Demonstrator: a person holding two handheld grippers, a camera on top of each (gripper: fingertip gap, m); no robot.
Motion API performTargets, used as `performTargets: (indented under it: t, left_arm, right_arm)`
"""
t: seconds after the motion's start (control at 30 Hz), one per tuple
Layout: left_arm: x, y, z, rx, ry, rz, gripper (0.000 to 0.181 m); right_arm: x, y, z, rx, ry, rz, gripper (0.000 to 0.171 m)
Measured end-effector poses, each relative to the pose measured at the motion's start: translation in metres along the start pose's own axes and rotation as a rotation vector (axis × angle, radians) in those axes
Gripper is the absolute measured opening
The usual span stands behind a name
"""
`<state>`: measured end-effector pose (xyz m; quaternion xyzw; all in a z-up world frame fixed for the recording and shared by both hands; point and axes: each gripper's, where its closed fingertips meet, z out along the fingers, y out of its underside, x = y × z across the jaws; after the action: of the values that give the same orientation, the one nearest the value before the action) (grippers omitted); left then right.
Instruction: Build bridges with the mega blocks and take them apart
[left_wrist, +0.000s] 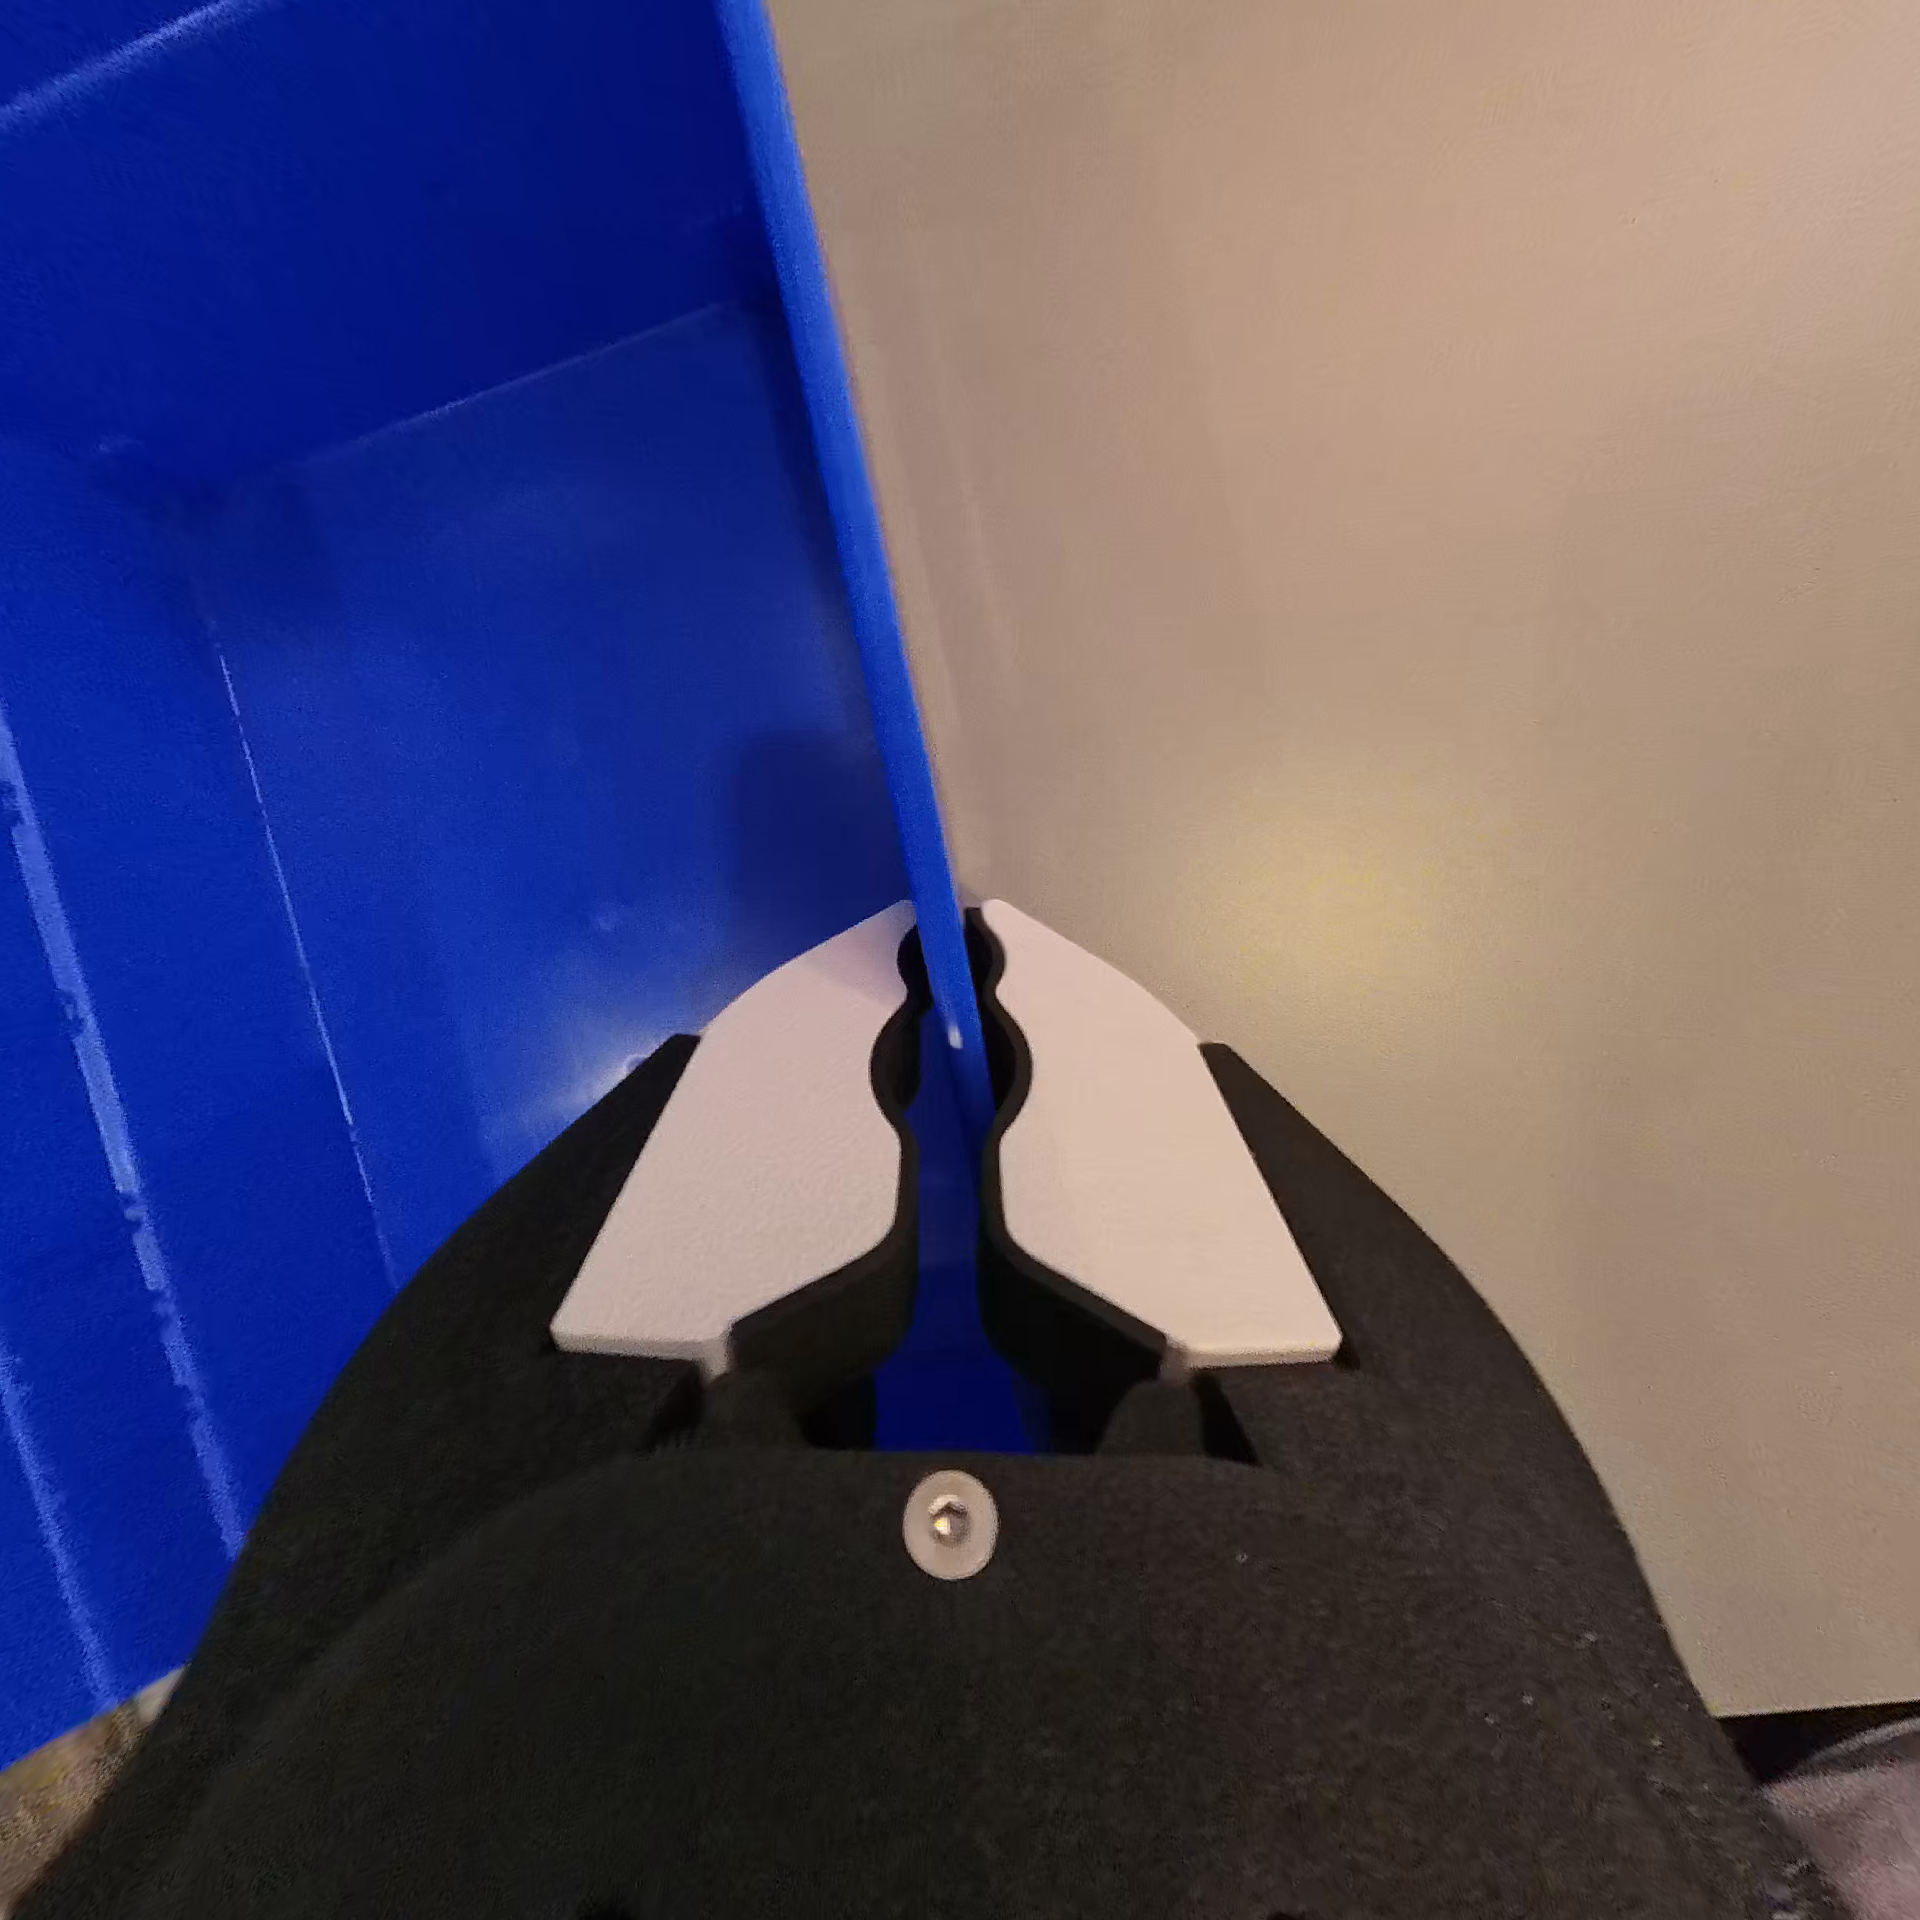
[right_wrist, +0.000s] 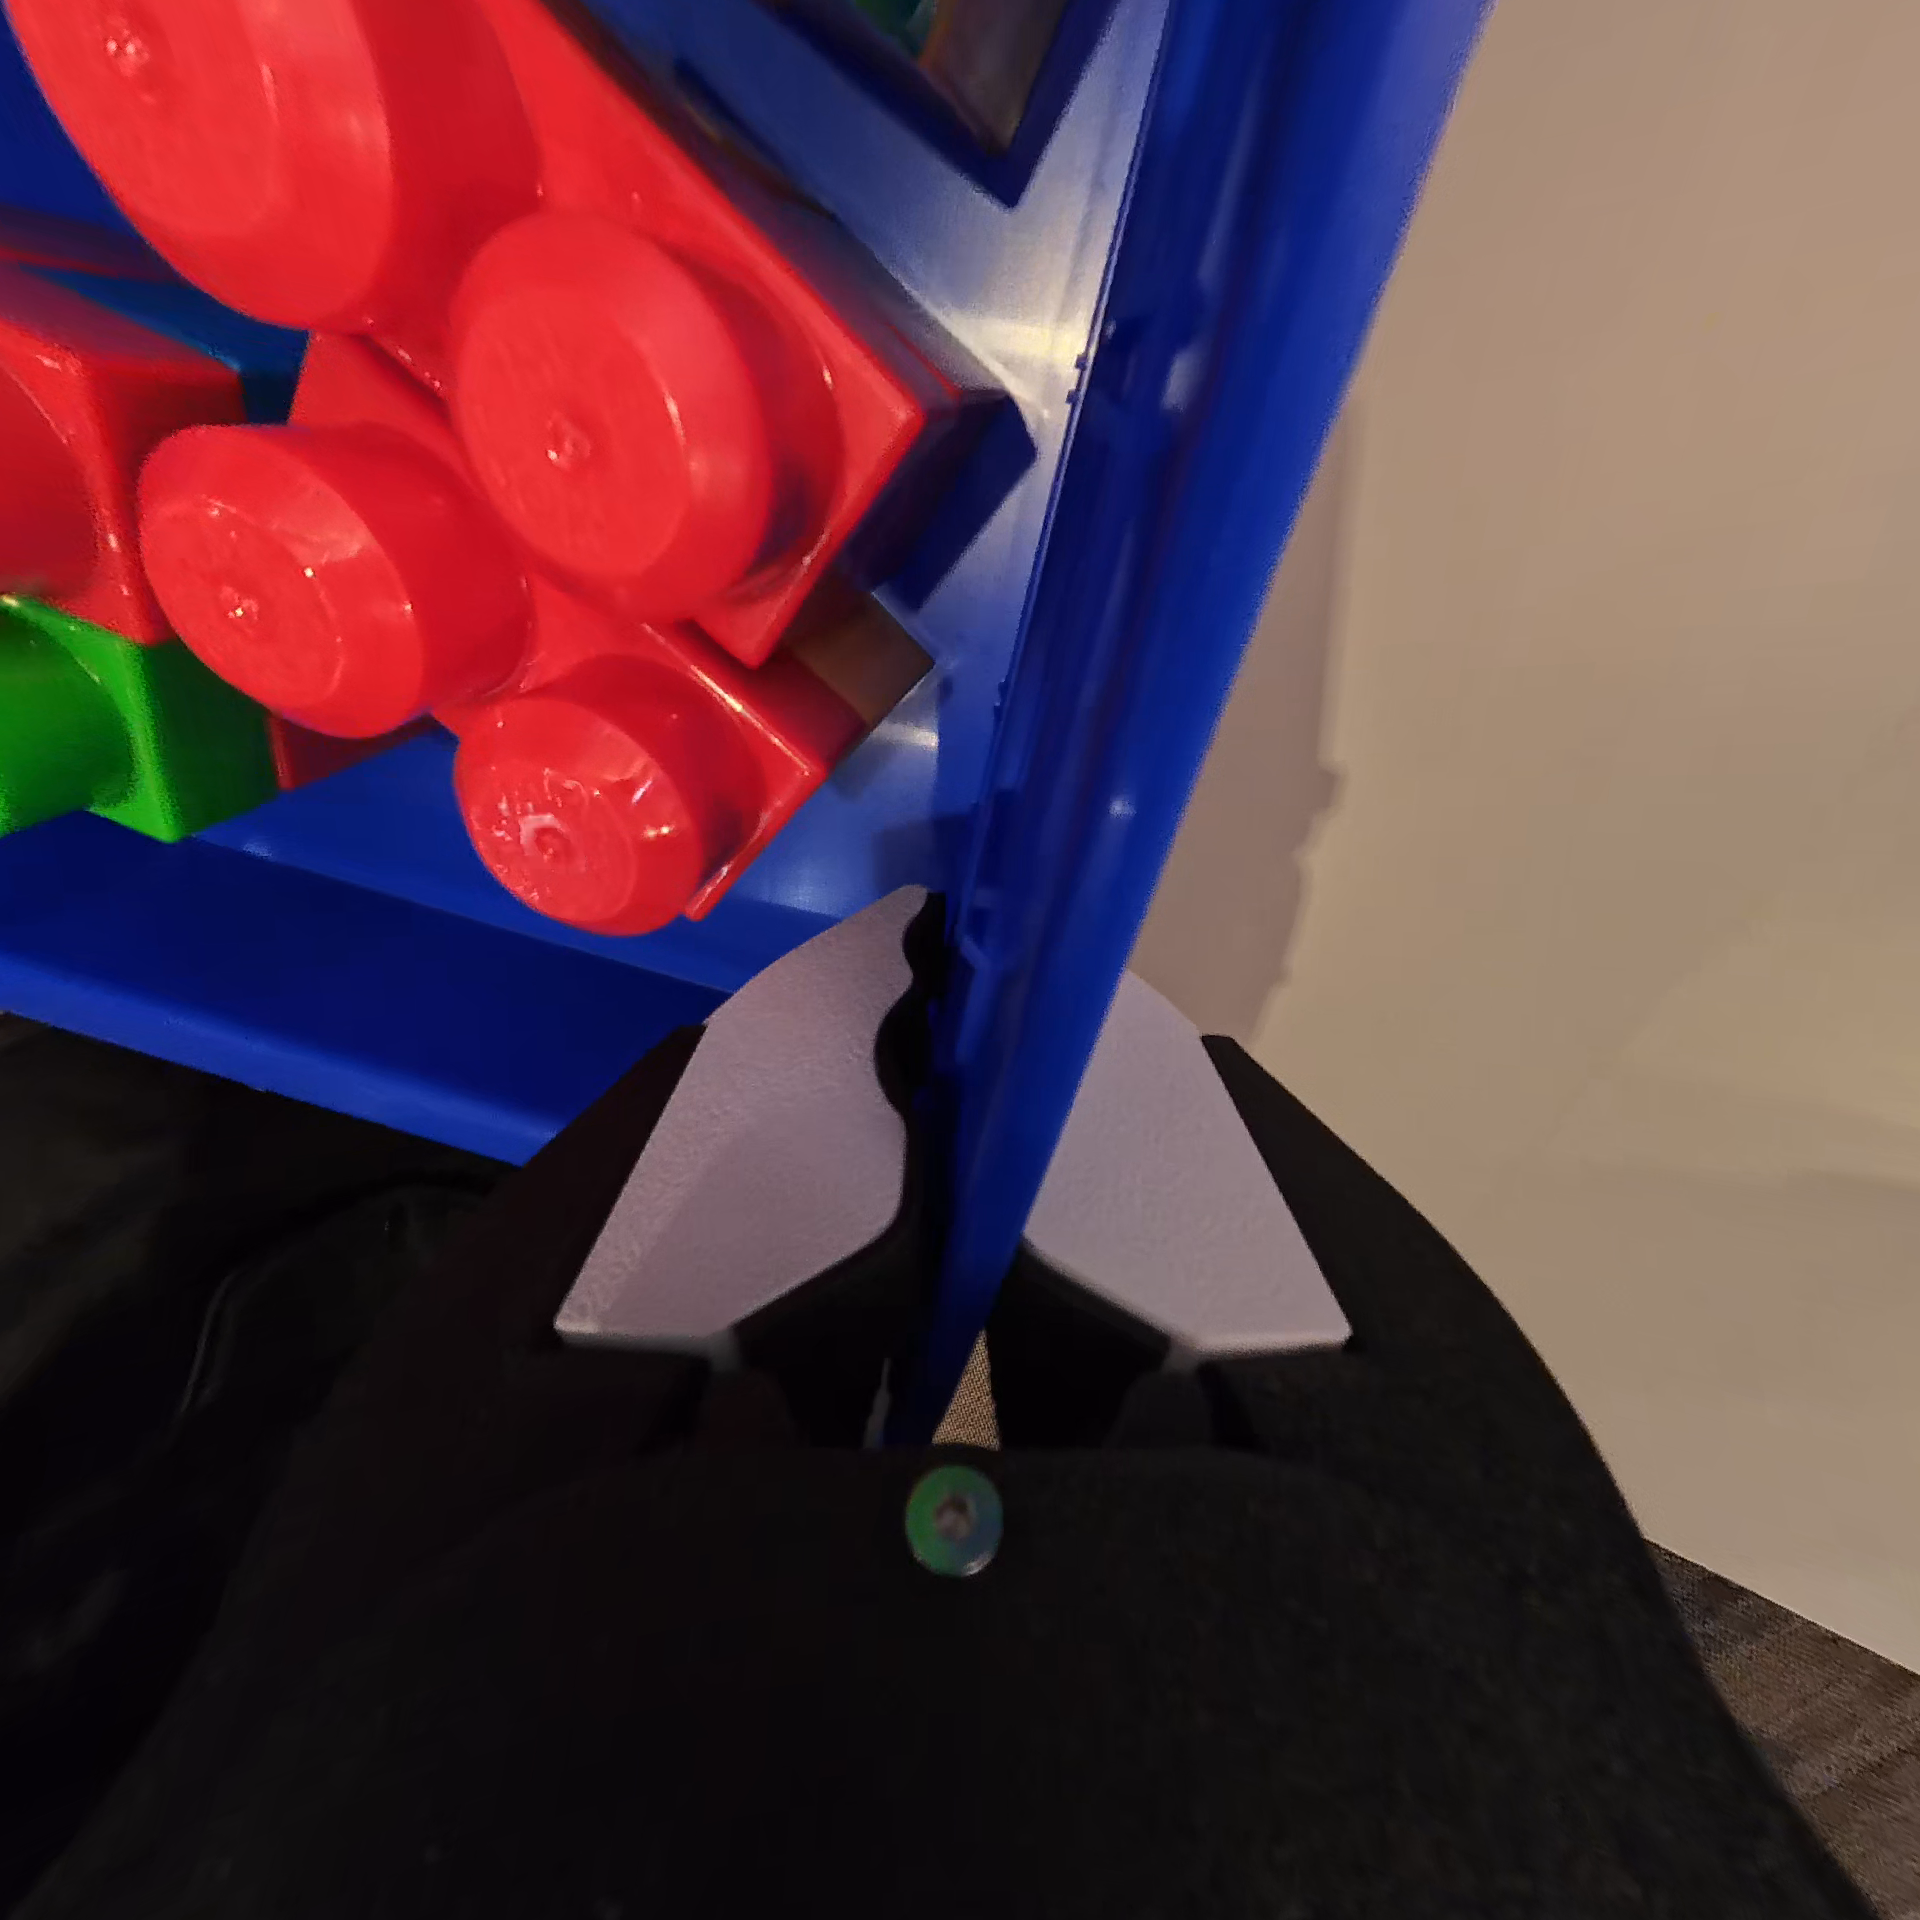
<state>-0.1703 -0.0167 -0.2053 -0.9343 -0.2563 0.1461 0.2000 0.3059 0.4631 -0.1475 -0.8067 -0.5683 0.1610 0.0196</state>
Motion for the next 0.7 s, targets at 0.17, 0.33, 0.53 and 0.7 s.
performTargets:
  t: [0.17,0.33,0.53,0.7]
  left_arm:
    - [0.039,-0.007,-0.003,0.014,0.063,0.045,0.005]
    - [0.074,-0.020,-0.003,0.014,0.055,0.057,0.005]
    - [0.115,-0.032,-0.004,0.003,0.072,0.051,0.006]
    - [0.157,-0.045,-0.005,0.029,0.142,0.026,0.010]
  right_arm:
    - [0.006,0.002,-0.006,0.017,0.006,0.009,0.004]
    - [0.006,0.008,-0.008,0.004,-0.008,0.037,0.004]
    - [0.009,0.019,-0.005,-0.071,0.004,0.044,0.004]
    - [0.004,0.018,0.000,-0.096,-0.012,0.045,0.004]
